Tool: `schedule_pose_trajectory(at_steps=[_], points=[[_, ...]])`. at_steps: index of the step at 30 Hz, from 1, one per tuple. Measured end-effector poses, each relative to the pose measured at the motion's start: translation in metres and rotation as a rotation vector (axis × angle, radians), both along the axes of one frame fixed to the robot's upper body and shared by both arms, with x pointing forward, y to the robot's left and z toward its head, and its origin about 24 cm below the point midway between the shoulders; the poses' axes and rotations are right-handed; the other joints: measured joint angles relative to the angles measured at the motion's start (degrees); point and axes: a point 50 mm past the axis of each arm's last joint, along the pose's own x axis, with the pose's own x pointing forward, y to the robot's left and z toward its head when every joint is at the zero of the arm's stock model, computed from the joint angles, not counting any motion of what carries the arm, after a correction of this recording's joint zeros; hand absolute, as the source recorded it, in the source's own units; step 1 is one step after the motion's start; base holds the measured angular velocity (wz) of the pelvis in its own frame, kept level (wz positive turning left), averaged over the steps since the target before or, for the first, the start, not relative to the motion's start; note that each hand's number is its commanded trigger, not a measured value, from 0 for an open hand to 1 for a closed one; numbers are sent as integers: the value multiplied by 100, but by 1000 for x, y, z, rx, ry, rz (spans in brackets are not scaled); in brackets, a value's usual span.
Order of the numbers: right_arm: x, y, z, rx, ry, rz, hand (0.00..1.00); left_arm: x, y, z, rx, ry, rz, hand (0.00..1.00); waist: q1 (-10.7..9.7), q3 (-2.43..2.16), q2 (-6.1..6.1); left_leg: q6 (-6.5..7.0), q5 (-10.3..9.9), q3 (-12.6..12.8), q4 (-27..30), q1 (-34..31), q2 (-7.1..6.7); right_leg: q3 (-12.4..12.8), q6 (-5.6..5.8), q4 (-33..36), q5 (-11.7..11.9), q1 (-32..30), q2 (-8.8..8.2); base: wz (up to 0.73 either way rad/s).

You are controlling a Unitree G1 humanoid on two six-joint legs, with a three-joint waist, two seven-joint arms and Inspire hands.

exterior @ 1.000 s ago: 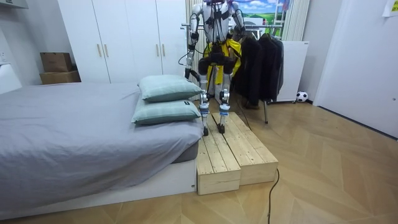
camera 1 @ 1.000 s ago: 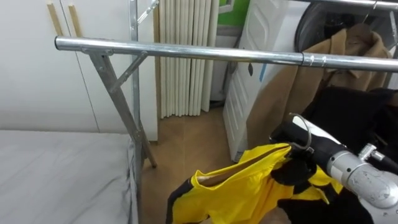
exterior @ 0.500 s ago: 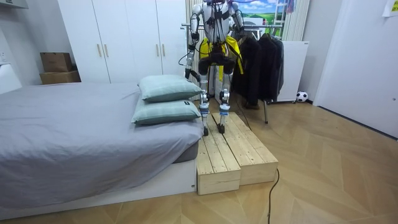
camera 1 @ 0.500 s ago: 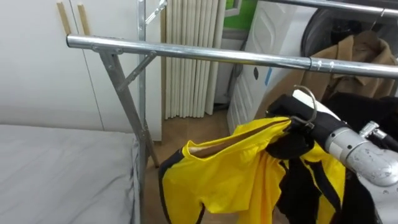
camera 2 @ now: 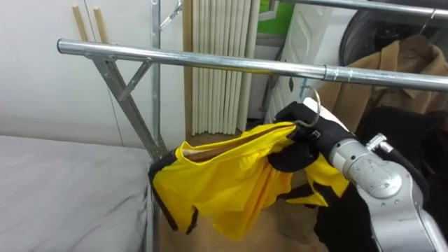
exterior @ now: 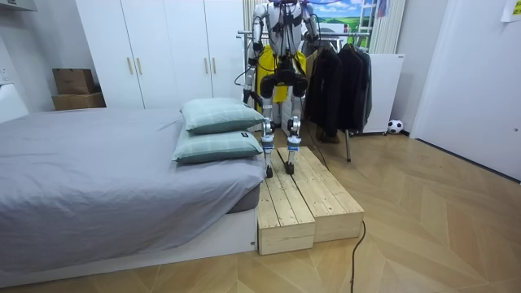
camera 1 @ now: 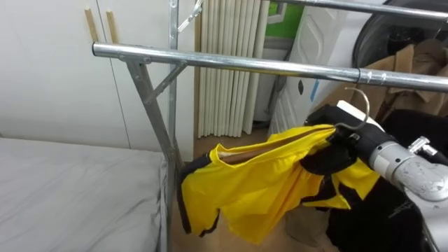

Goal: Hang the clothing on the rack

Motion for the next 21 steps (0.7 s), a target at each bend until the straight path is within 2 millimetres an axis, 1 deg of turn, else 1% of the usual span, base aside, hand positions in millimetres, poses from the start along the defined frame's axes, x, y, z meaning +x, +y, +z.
schedule_pose_trajectory(at_steps=[1,3,7,10,13,21], points=[[0,-1,-3,24,15,-3,100,-1,0,0,0,3,2,0,28,-15,-29,0,0,-14,10,-1,-15,1,-19,-3,-27,13,-15,6],[1,-1,-5,62,28,-3,100,-4,1,0,0,10,13,0,65,-24,-49,0,0,-34,29,-15,-36,-3,-23,-9,-43,20,-24,6],[4,0,-4,117,30,4,100,-11,-1,-1,-16,34,18,0,125,-15,-41,1,1,-67,67,-44,-38,-22,-22,-13,-45,26,-30,3],[11,-5,-10,183,69,-25,100,-11,-2,-1,-20,34,18,0,140,-9,-32,1,1,-133,78,-52,-46,-78,-22,-14,-45,47,-42,10],[13,-9,-15,189,85,-57,100,-12,-2,-1,-21,33,18,0,162,6,-12,1,1,-173,74,-68,-50,-120,-22,-60,-45,95,-44,8],[13,-15,-23,215,120,-82,100,-13,-1,0,-31,36,31,0,174,5,-8,-6,5,-231,16,-89,-51,-174,-26,-94,-51,90,-41,3]])
